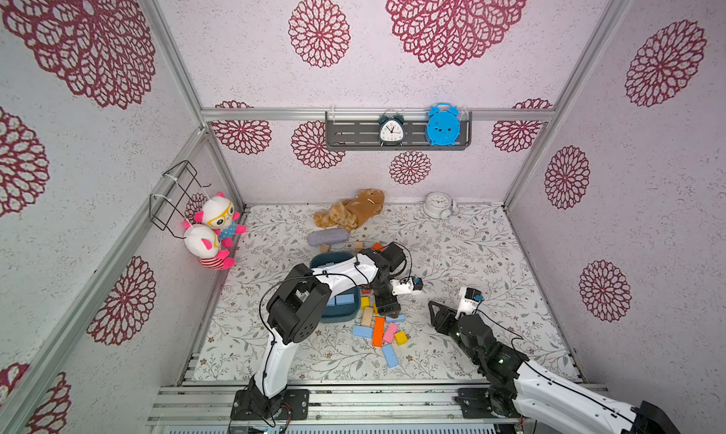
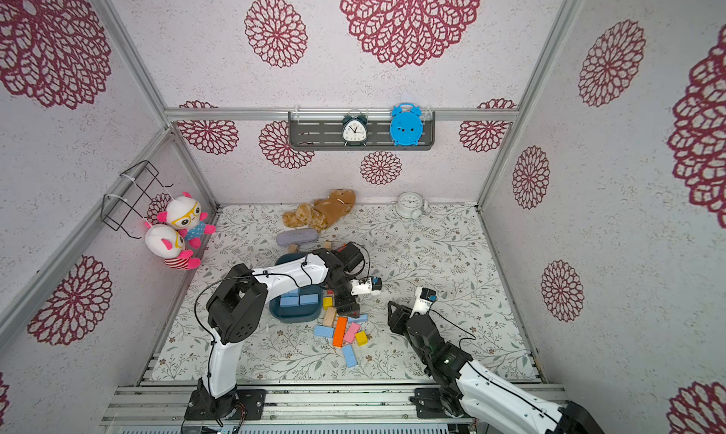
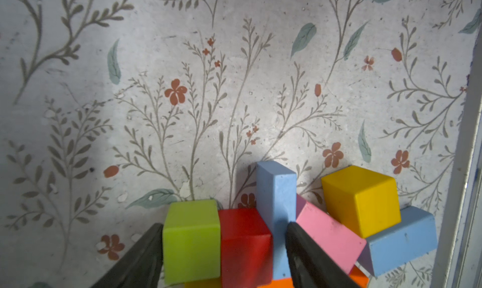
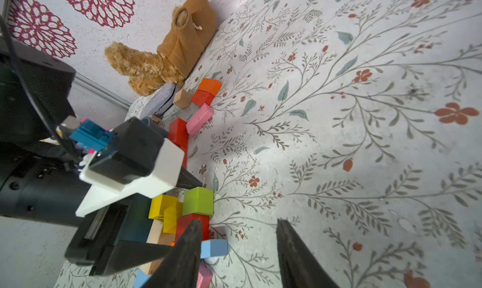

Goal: Pick out the blue building blocks
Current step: Pick up the building block from the center of the board.

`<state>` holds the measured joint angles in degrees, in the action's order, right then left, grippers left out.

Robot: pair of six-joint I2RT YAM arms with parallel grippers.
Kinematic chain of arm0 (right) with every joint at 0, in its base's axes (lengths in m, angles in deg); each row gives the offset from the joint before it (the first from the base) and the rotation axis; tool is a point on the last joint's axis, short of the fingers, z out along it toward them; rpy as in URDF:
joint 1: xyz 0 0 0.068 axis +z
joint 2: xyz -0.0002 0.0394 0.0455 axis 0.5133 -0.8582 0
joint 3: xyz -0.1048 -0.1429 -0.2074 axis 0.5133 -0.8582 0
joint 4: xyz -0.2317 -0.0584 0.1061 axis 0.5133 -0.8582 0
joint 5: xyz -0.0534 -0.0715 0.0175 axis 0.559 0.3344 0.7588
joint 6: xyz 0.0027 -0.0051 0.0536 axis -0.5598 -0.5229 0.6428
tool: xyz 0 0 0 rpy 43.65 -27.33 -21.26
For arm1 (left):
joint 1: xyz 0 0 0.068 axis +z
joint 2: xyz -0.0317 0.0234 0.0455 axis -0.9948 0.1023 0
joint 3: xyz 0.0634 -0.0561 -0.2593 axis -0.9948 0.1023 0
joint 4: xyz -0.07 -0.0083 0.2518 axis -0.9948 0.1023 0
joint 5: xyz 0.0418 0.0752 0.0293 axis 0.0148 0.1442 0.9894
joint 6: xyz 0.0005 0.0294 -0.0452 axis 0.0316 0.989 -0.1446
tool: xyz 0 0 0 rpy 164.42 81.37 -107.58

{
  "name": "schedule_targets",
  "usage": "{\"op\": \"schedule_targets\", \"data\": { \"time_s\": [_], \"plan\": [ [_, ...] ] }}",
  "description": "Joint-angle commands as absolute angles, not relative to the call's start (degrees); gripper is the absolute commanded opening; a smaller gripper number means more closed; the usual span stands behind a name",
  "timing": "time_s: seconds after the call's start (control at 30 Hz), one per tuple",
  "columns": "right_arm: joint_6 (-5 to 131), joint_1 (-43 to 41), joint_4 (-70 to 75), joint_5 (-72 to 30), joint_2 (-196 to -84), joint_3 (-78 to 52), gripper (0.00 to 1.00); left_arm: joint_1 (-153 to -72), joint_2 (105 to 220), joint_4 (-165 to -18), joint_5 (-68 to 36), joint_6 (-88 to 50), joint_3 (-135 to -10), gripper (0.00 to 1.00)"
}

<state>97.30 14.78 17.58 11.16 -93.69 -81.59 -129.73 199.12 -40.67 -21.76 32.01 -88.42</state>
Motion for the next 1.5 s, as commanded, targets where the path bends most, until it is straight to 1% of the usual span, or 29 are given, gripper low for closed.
{"op": "schedule_targets", "data": {
  "time_s": [0.0, 0.13, 0.23, 0.33, 0.43, 0.57, 0.67, 0.8, 0.93, 1.03, 1.2, 1.37, 1.47],
  "plan": [
    [95.3, 14.1, 22.5, 9.9, -95.3, -80.1, 0.5, -131.6, 198.6, -41.5, -18.9, 34.6, -87.3, 0.75],
    [95.5, 13.8, 21.0, 9.7, -94.7, -79.4, 0.49, -132.4, 197.7, -42.3, -18.1, 36.5, -87.4, 0.8],
    [95.7, 13.8, 19.2, 10.6, -92.7, -79.5, 0.49, -132.3, 196.2, -41.9, -17.7, 38.2, -88.4, 0.81],
    [95.5, 13.8, 16.7, 11.4, -90.5, -79.2, 0.49, -132.3, 194.2, -41.2, -18.7, 39.0, -88.9, 0.82],
    [95.6, 13.7, 13.4, 12.0, -88.5, -78.4, 0.49, -132.3, 192.9, -38.9, -22.1, 39.4, -89.0, 0.81],
    [95.2, 13.7, 9.7, 13.1, -87.0, -77.4, 0.49, -132.7, 193.4, -38.8, -24.9, 39.7, -88.1, 0.75],
    [94.9, 13.7, 9.6, 13.0, -86.2, -77.3, 0.49, -133.4, 194.9, -40.2, -24.3, 39.0, -87.9, 0.73],
    [95.1, 13.7, 9.3, 12.6, -86.0, -77.2, 0.49, -133.6, 197.0, -41.6, -23.7, 38.6, -88.0, 0.65],
    [95.0, 13.7, 9.7, 12.5, -86.7, -77.0, 0.49, -133.7, 198.7, -41.8, -23.2, 38.8, -88.2, 0.63],
    [94.8, 13.7, 9.4, 12.1, -87.0, -76.8, 0.49, -133.9, 199.5, -41.8, -22.9, 38.9, -88.5, 0.58],
    [95.1, 13.7, 8.1, 12.8, -84.9, -77.2, 0.49, -134.3, 201.3, -41.5, -22.3, 39.2, -89.2, 0.56],
    [95.2, 13.7, 5.7, 13.3, -81.3, -77.8, 0.48, -134.6, 202.8, -40.9, -21.4, 39.9, -89.9, 0.49],
    [95.4, 13.7, 5.7, 13.6, -79.4, -78.7, 0.48, -134.6, 203.5, -40.0, -21.2, 40.2, -90.8, 0.42]
  ]
}}
